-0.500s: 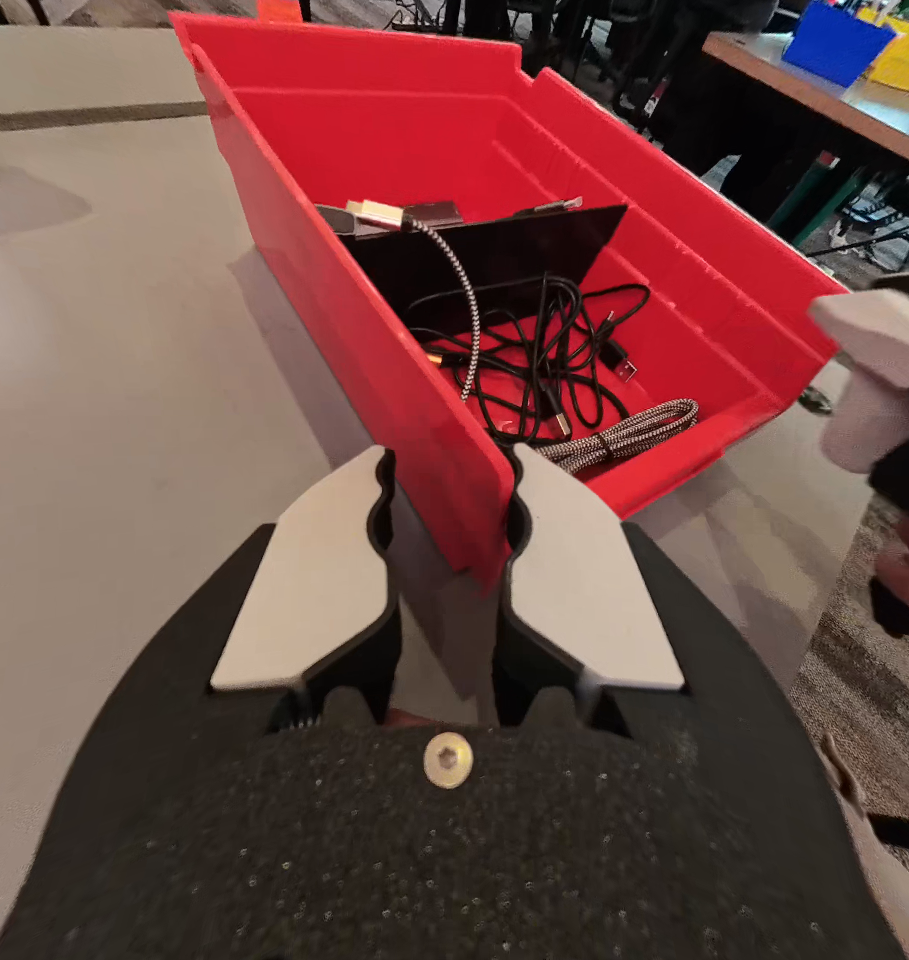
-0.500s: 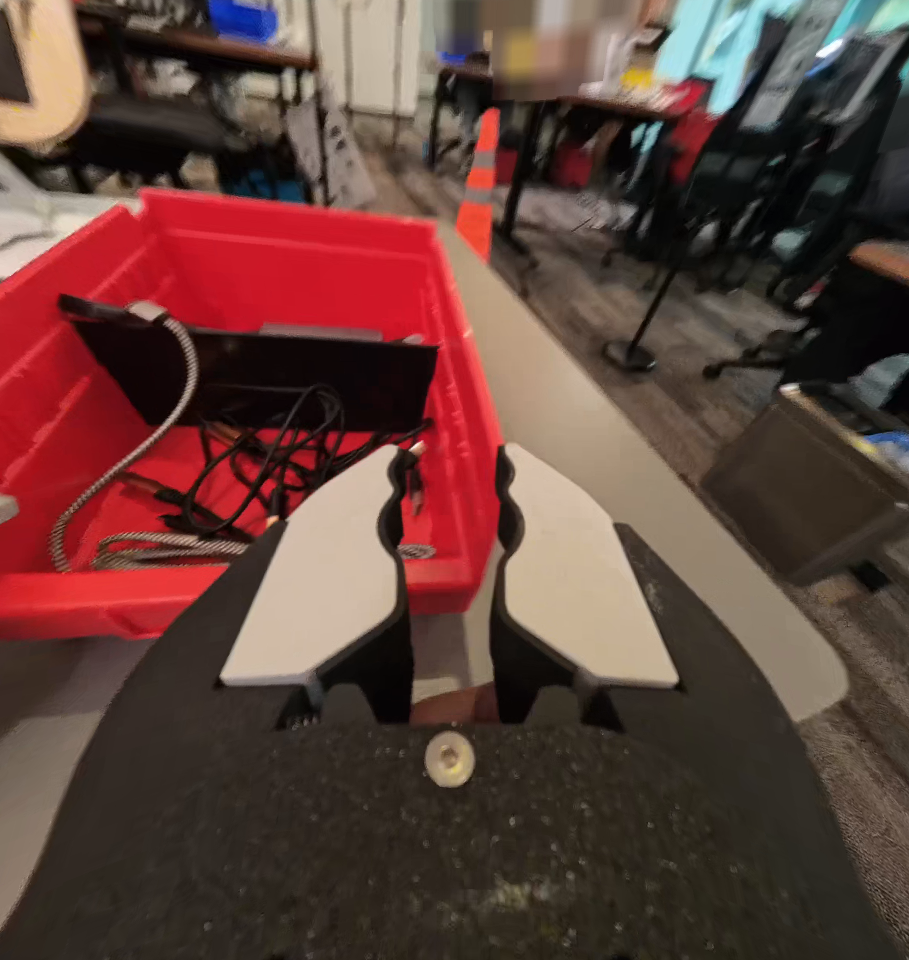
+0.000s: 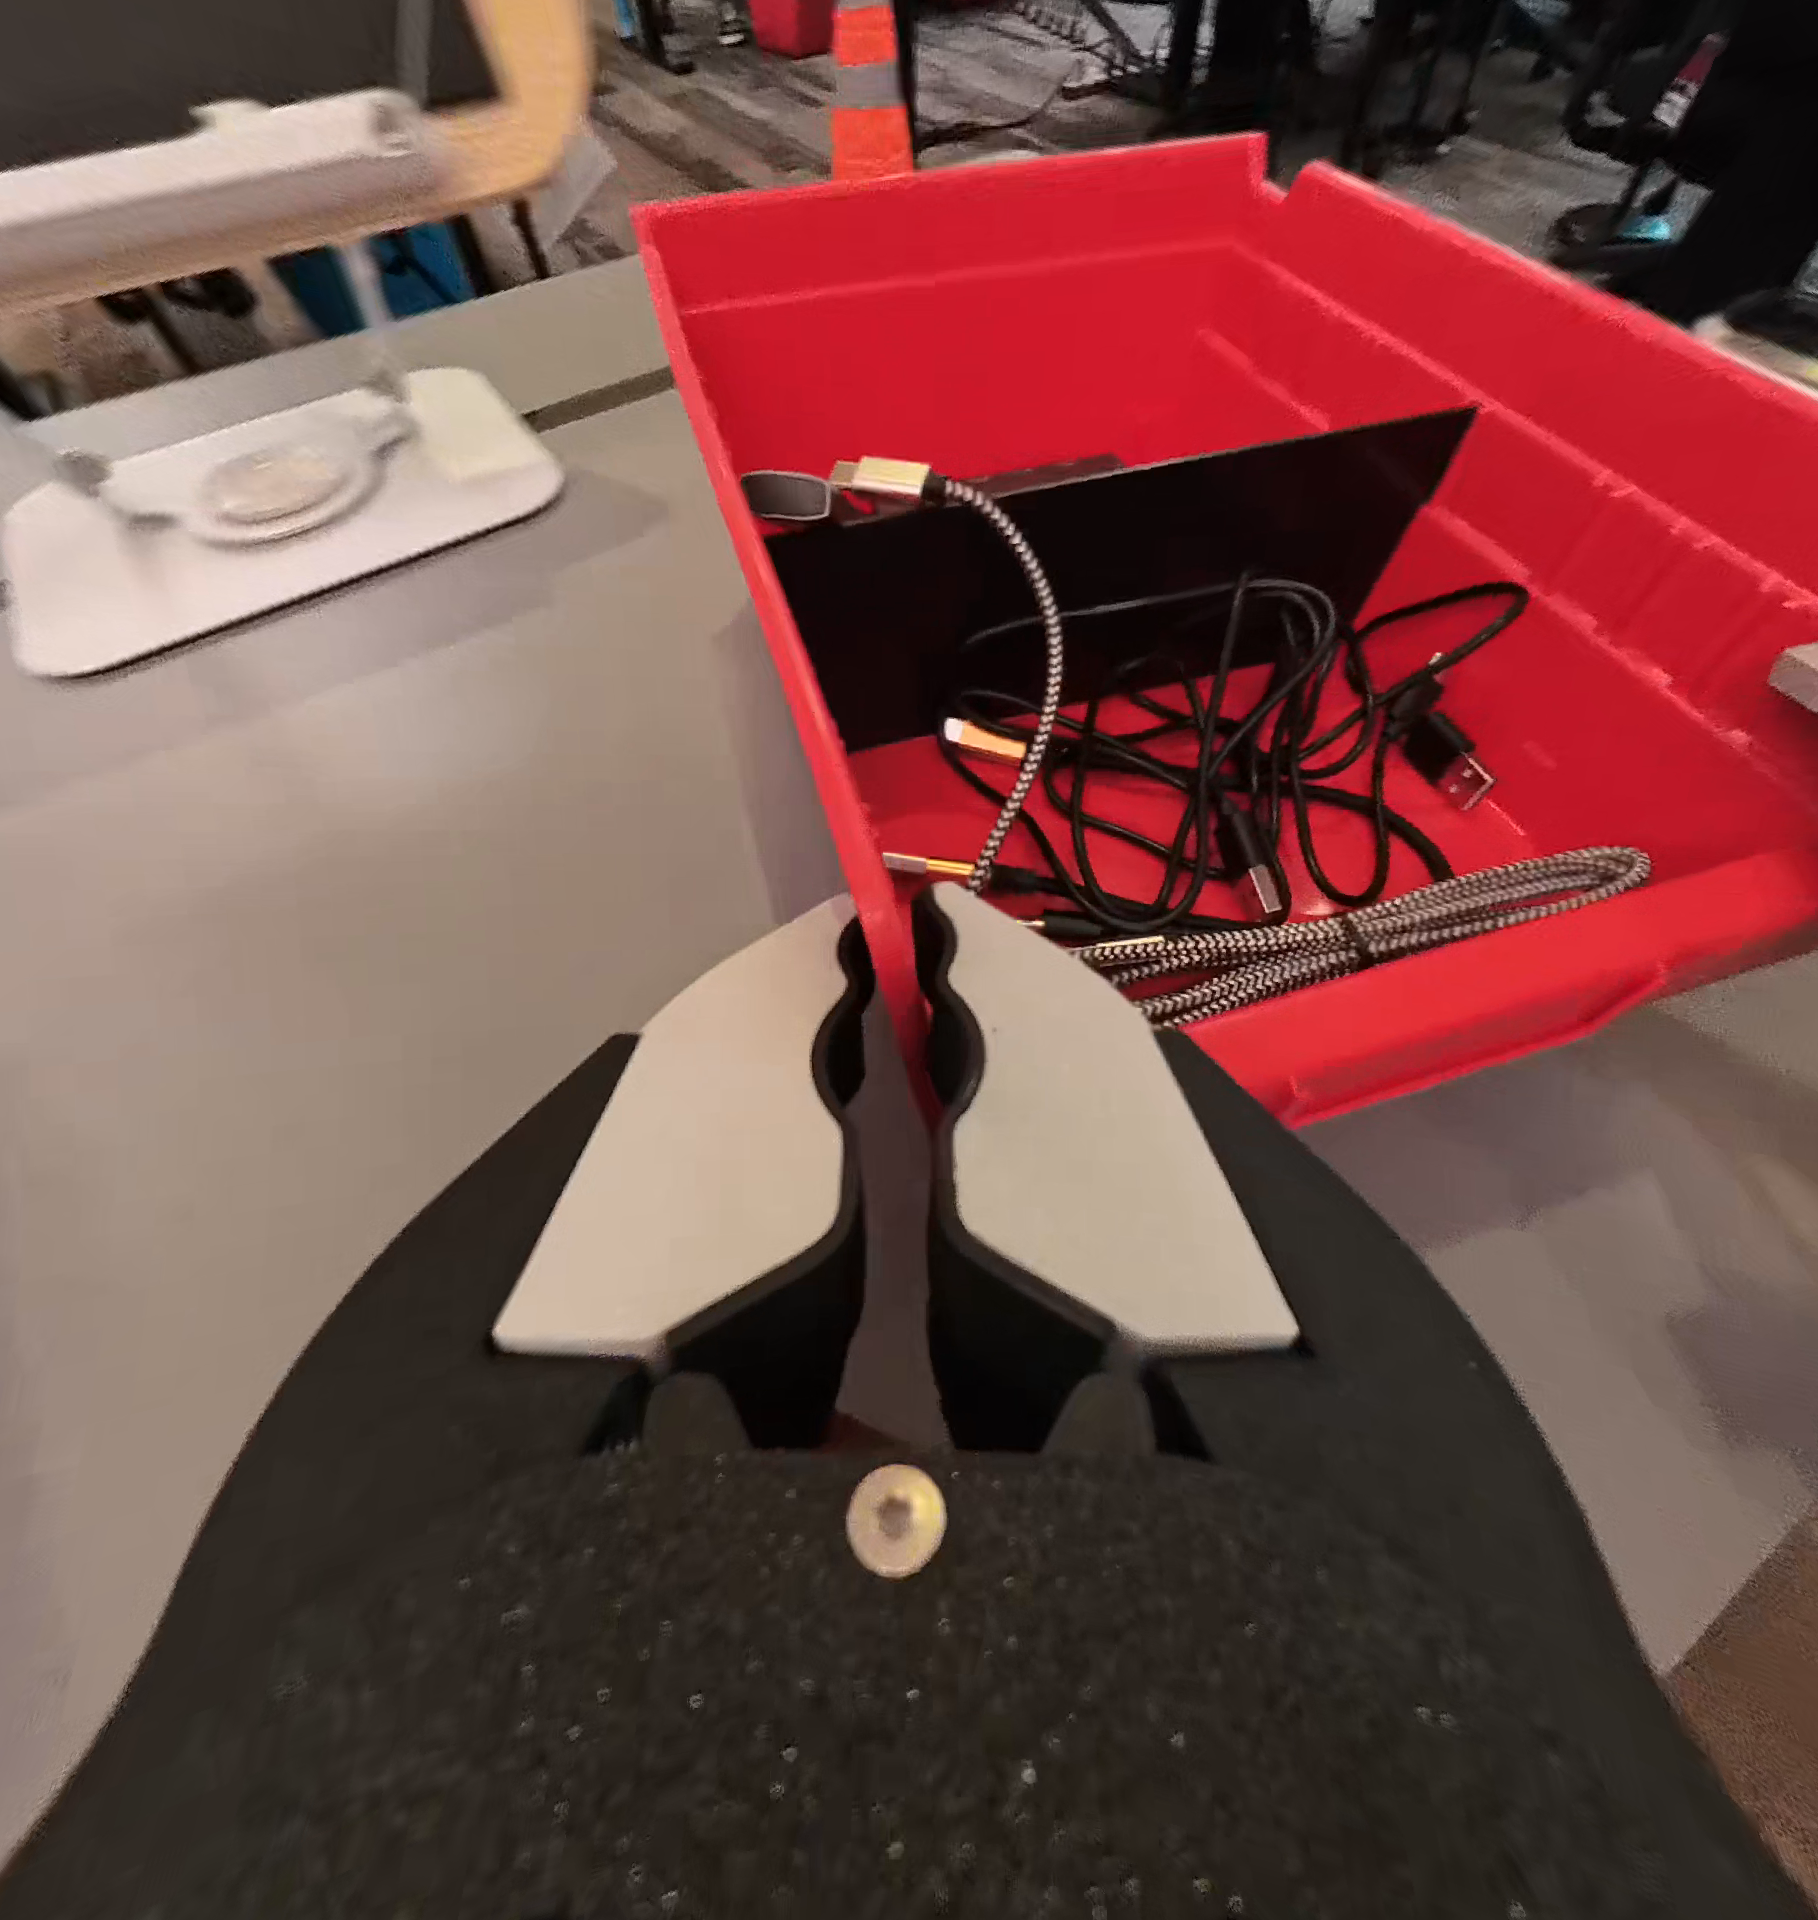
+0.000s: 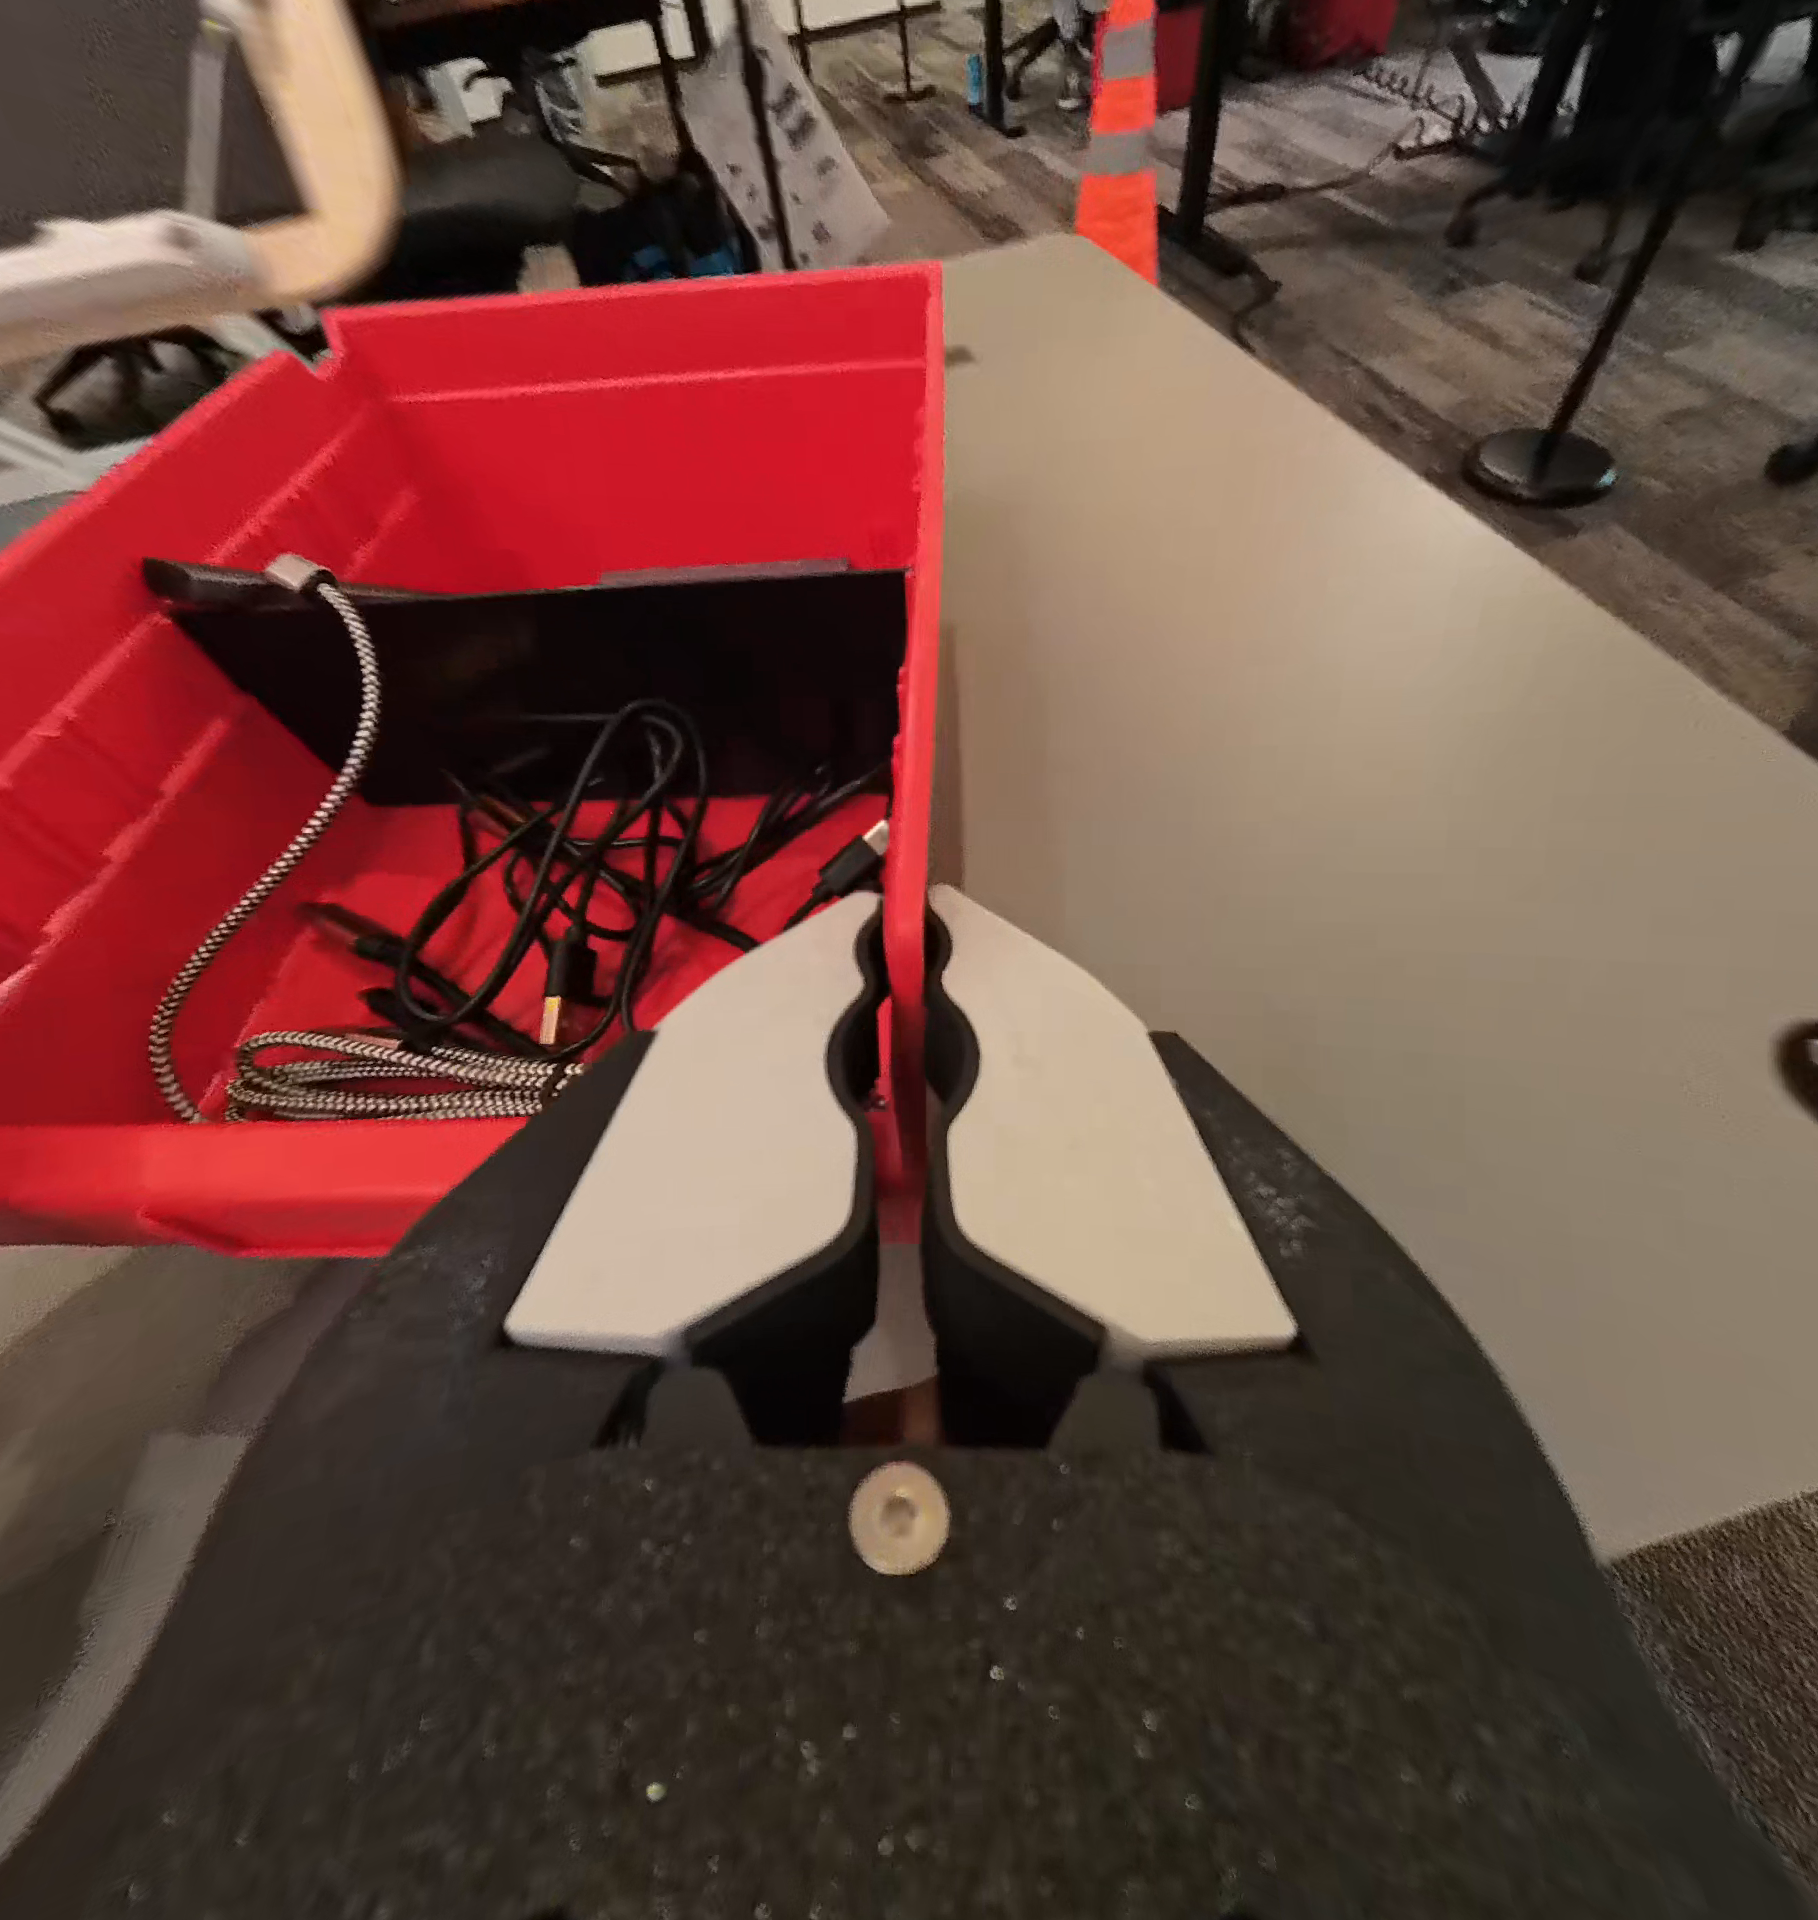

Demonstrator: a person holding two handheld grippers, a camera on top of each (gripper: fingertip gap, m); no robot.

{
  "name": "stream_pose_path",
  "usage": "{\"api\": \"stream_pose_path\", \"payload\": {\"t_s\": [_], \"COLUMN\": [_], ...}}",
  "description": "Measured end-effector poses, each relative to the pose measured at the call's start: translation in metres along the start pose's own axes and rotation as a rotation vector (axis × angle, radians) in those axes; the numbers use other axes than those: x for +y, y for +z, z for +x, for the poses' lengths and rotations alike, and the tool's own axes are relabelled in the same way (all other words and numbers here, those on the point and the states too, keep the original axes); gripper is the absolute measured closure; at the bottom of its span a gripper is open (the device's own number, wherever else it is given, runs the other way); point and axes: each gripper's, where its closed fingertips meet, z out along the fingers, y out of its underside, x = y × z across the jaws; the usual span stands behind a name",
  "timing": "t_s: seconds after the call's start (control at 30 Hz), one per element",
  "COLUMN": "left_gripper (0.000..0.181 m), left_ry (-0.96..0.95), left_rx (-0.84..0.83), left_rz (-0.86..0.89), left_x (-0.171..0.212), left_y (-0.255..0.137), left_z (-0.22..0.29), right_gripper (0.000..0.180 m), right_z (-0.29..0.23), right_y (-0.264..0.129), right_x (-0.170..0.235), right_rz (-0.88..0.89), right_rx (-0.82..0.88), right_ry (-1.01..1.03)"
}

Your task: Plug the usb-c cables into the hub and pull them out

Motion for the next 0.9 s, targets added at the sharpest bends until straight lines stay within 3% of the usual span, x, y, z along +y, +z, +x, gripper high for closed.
{"api": "stream_pose_path", "payload": {"t_s": [0.23, 0.37, 0.57, 0.67, 0.77, 0.9], "left_gripper": [0.176, 0.176, 0.175, 0.168, 0.155, 0.153], "left_ry": [-0.066, -0.125, -0.173, -0.206, -0.259, -0.221], "left_rx": [-0.216, -0.303, -0.319, -0.223, -0.169, -0.414], "left_rz": [0.035, -0.007, -0.023, -0.023, 0.165, 0.394], "left_x": [0.032, 0.055, 0.077, 0.069, 0.046, 0.038], "left_y": [-0.075, -0.093, -0.091, -0.096, -0.136, -0.228], "left_z": [-0.119, -0.164, -0.181, -0.173, -0.176, -0.245], "right_gripper": [0.177, 0.177, 0.177, 0.173, 0.161, 0.163], "right_z": [-0.142, -0.195, -0.214, -0.212, -0.208, -0.204], "right_y": [0.002, 0.013, 0.026, 0.022, 0.001, -0.016], "right_x": [-0.003, 0.014, 0.032, 0.033, 0.032, 0.019], "right_rz": [0.054, 0.014, 0.021, 0.023, 0.062, 0.114], "right_rx": [-0.191, -0.257, -0.301, -0.382, -0.520, -0.583], "right_ry": [-0.128, -0.172, -0.265, -0.304, -0.341, -0.317]}}
